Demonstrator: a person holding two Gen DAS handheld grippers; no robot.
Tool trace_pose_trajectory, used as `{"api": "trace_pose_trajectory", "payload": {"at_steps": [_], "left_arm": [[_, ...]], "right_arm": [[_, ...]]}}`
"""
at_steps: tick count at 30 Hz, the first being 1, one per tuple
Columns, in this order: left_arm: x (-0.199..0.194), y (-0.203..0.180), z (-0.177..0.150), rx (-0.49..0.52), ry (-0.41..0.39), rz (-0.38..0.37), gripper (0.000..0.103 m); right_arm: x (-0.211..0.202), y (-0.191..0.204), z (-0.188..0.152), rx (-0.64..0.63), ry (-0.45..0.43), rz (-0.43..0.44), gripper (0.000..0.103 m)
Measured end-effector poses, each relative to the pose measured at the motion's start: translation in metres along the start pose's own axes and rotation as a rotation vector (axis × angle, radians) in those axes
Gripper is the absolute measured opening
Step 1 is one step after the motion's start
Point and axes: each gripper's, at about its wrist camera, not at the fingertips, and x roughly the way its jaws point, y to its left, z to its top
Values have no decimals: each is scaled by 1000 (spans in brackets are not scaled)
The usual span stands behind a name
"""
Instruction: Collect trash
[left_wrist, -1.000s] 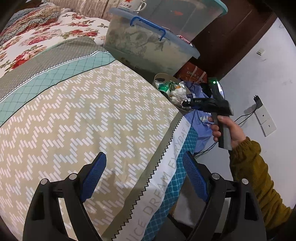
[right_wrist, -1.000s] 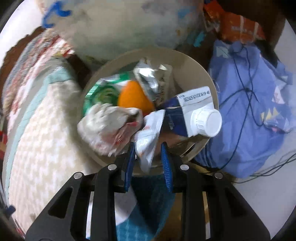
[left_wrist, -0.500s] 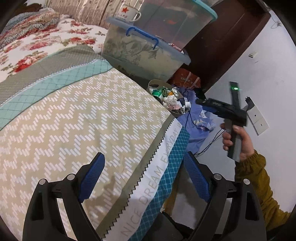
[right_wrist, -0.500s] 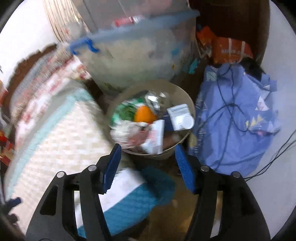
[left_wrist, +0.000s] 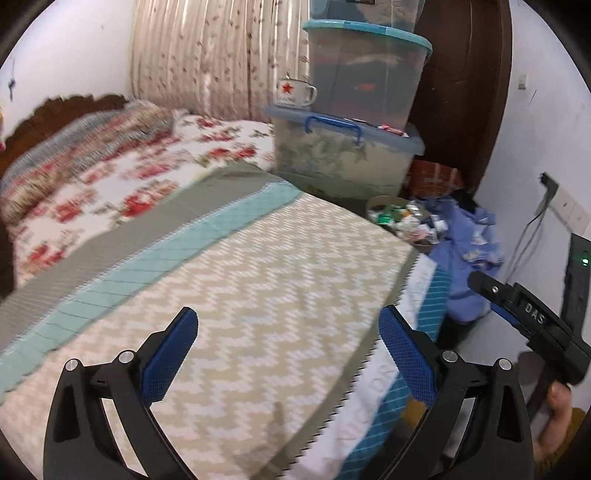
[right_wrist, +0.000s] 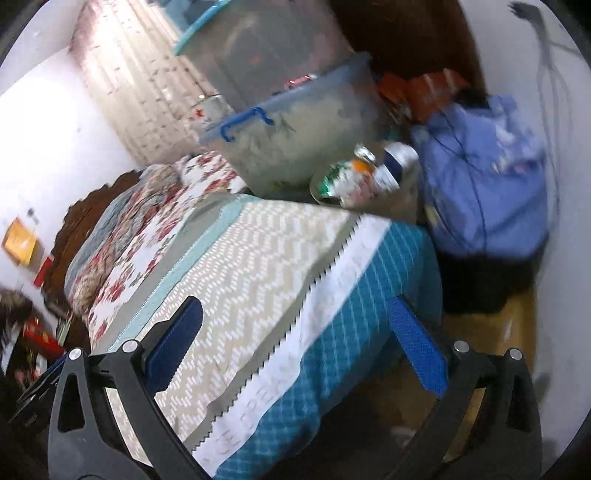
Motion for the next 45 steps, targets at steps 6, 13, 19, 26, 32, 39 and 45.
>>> {"api": "trace_pose_trajectory", "payload": {"at_steps": [6, 13, 19, 26, 32, 39, 45], "left_arm": [[-14, 13, -5, 1, -35, 60, 94], [-24, 20, -5, -16, -49, 91, 94], [-33, 17, -6, -10, -65, 115, 94], [-43, 10, -3, 9, -83, 115, 94], [-51, 3, 0, 23, -98, 112, 94], [-57, -2, 3, 33, -95, 130, 94], [-65, -3, 6, 40, -118, 172, 94]], "right_arm": [[-17, 17, -15, -10, -29, 1, 100], [-44, 39, -18, -57, -101, 30, 100], [-52, 58, -22, -109, -85, 57, 100], [-53, 66, -26, -130, -57, 65, 100], [-62, 64, -21, -121, -86, 78, 100], [-68, 63, -18, -113, -104, 89, 100], [-69, 63, -16, -108, -90, 92, 100]]}}
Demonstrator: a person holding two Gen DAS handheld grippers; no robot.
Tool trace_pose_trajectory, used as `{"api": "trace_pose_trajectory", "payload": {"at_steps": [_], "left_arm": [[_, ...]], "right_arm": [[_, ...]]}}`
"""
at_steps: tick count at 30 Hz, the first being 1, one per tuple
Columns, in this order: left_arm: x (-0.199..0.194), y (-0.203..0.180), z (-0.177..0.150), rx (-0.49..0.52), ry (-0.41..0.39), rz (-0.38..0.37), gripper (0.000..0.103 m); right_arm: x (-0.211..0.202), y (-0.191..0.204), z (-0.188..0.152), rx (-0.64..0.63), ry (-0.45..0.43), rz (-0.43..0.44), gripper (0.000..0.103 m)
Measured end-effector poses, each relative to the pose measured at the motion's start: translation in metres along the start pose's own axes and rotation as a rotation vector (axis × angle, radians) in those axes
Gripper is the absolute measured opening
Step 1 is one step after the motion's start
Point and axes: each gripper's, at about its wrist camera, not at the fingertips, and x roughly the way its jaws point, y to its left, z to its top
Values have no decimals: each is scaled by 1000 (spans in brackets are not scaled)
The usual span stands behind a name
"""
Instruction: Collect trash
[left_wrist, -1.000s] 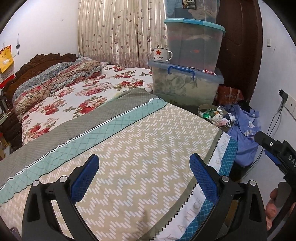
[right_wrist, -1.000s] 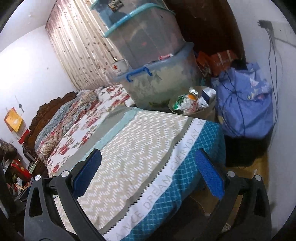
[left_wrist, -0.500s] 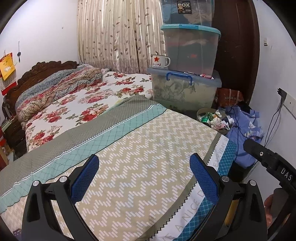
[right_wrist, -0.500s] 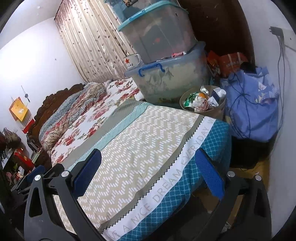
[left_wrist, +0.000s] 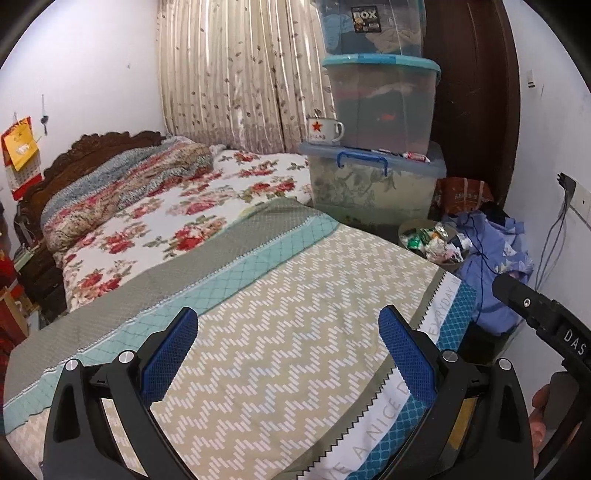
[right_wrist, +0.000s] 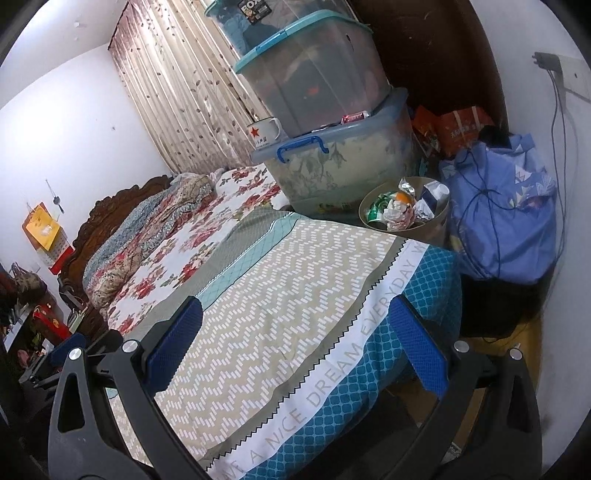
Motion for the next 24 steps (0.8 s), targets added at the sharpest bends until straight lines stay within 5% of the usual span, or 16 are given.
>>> {"api": "trace_pose_trajectory", "payload": {"at_steps": [24], "left_arm": [[-16, -1, 3, 2, -52, 47, 94]], "right_arm": [[-10, 12, 0, -53, -66, 16, 100]]}}
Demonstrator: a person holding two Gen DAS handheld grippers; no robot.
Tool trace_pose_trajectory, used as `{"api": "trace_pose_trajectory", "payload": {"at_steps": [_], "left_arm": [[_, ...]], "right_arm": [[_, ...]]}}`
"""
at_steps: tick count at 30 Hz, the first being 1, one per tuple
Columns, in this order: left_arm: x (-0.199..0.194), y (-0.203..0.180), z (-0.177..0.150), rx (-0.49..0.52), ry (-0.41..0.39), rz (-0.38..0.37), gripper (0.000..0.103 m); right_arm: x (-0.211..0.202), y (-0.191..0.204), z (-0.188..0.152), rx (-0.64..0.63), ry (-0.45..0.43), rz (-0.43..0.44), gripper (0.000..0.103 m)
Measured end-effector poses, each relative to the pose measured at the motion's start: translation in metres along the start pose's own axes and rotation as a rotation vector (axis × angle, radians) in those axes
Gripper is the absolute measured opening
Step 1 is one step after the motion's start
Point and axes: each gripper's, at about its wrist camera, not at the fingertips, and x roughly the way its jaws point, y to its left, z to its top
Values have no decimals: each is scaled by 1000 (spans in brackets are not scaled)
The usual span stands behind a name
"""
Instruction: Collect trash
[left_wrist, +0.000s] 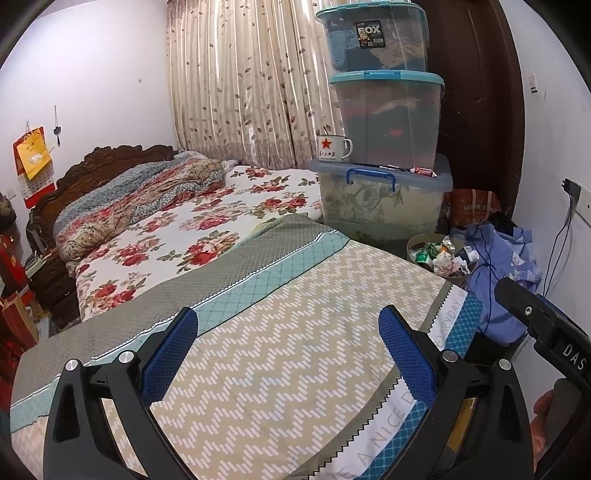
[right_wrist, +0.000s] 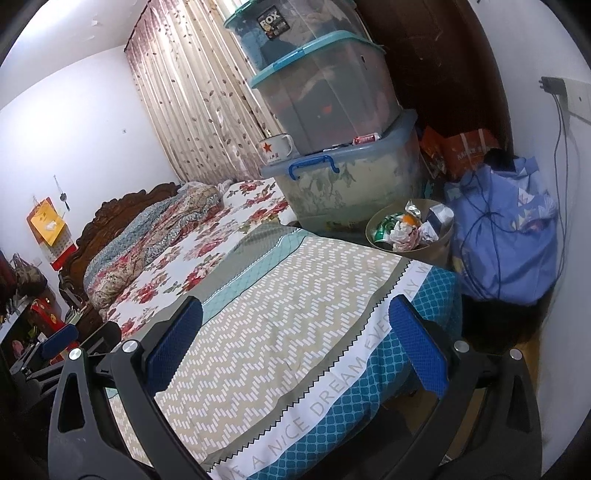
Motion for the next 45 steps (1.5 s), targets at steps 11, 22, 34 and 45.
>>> {"api": "trace_pose_trajectory", "payload": {"at_steps": [11, 22, 34, 45], "left_arm": [[-1, 2, -2, -10, 3, 10, 94], [-1, 3, -2, -18, 6, -1, 94], [-1, 4, -5, -14, 8, -2, 94], [-2, 4, -7, -7, 6, -5, 94]], "right_arm": [[-4, 0, 2, -2, -16, -3, 100], [-9, 2, 2, -17, -44, 2, 100], [-6, 2, -1, -15, -30, 4, 100], [-6, 2, -2, -10, -25, 5, 100]]}}
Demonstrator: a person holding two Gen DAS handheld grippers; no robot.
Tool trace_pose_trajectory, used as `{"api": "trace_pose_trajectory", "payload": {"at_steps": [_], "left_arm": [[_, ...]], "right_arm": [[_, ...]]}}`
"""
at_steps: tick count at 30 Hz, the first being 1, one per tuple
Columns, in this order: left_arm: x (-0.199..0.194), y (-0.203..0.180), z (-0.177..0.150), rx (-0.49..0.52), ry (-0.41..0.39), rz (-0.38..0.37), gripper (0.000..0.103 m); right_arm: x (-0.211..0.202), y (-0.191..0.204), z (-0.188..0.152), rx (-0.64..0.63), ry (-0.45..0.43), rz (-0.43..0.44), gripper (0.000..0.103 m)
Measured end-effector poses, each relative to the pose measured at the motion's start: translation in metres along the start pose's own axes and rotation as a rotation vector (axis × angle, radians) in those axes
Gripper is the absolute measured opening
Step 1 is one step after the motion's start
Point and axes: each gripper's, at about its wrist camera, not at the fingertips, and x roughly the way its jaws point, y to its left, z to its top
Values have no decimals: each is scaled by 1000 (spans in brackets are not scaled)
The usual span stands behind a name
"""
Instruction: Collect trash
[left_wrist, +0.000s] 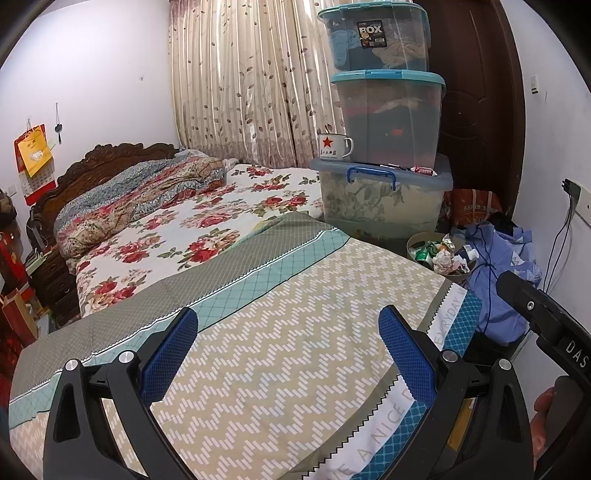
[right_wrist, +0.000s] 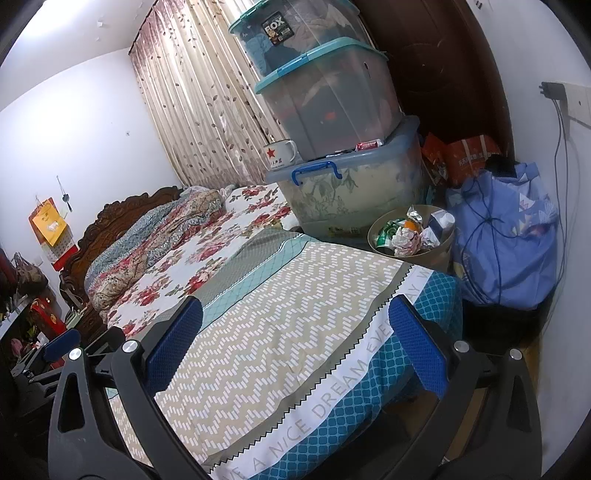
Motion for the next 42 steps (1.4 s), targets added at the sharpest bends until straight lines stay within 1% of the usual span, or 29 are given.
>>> {"api": "trace_pose_trajectory", "payload": {"at_steps": [13, 24, 30, 42], "left_arm": [[1, 4, 0, 5, 7, -8, 94], [-2, 4, 2, 10, -10, -11, 94], [-6, 4, 3, -1, -36, -7, 94], [-9, 4, 2, -2, -40, -5, 94]], "right_arm": [[-1, 0, -2, 2, -11, -1, 100], [-6, 3, -1, -7, -34, -1, 100], [-10, 8, -2, -28, -51, -2, 100], [-15, 14, -2, -40, -65, 3, 100]]}}
